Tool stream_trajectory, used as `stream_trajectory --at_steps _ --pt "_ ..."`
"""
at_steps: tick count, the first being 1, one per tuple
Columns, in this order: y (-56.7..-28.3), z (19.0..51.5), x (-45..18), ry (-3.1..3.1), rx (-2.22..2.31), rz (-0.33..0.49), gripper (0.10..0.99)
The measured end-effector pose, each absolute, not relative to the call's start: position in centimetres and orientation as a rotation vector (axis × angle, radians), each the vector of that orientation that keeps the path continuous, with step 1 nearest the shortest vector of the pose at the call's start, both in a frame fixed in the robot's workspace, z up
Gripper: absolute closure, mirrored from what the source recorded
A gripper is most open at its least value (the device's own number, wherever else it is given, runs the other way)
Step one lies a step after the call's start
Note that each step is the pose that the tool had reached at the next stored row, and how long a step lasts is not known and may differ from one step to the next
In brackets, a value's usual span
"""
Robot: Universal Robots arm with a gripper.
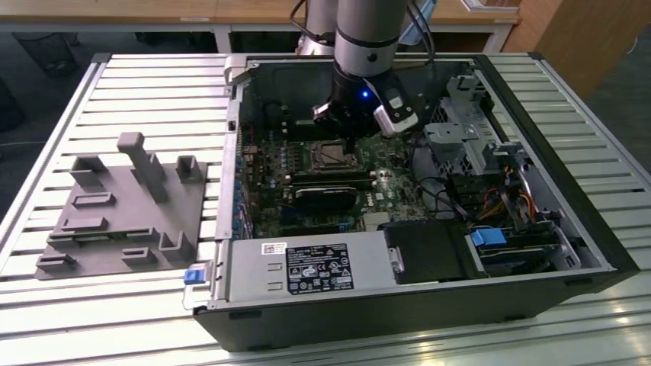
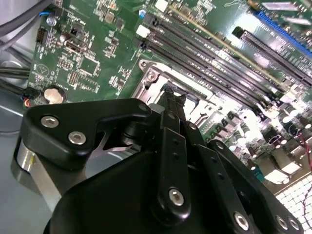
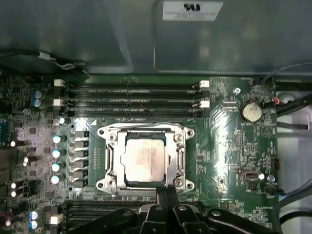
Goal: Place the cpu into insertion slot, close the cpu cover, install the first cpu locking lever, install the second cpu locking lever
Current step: 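Install the second cpu locking lever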
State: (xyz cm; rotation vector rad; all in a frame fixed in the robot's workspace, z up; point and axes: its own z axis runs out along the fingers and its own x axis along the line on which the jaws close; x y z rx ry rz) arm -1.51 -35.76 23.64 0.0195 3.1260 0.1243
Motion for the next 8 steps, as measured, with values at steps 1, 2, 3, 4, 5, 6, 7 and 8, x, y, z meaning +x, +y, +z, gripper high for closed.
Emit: stream_trajectory --at_steps 1,2,3,4,5,6,7,8 --pt "-35.89 23.57 -1.51 3.128 0.019 0.125 0.980" --pt "-36.01 23.52 -1.52 3.129 0.019 0.125 0.980" --pt "-36.15 23.49 -1.52 3.130 0.018 0.126 0.980" --pt "-36.28 23.49 -1.53 3.130 0.017 0.125 0.980" --pt "-36.40 23.49 -1.57 3.130 0.017 0.125 0.980" --pt "-36.52 23.48 -1.63 3.130 0.016 0.125 0.980" --pt "-36.62 23.46 -1.72 3.130 0.016 0.126 0.980" --pt "-36.70 23.45 -1.84 3.130 0.015 0.126 0.980"
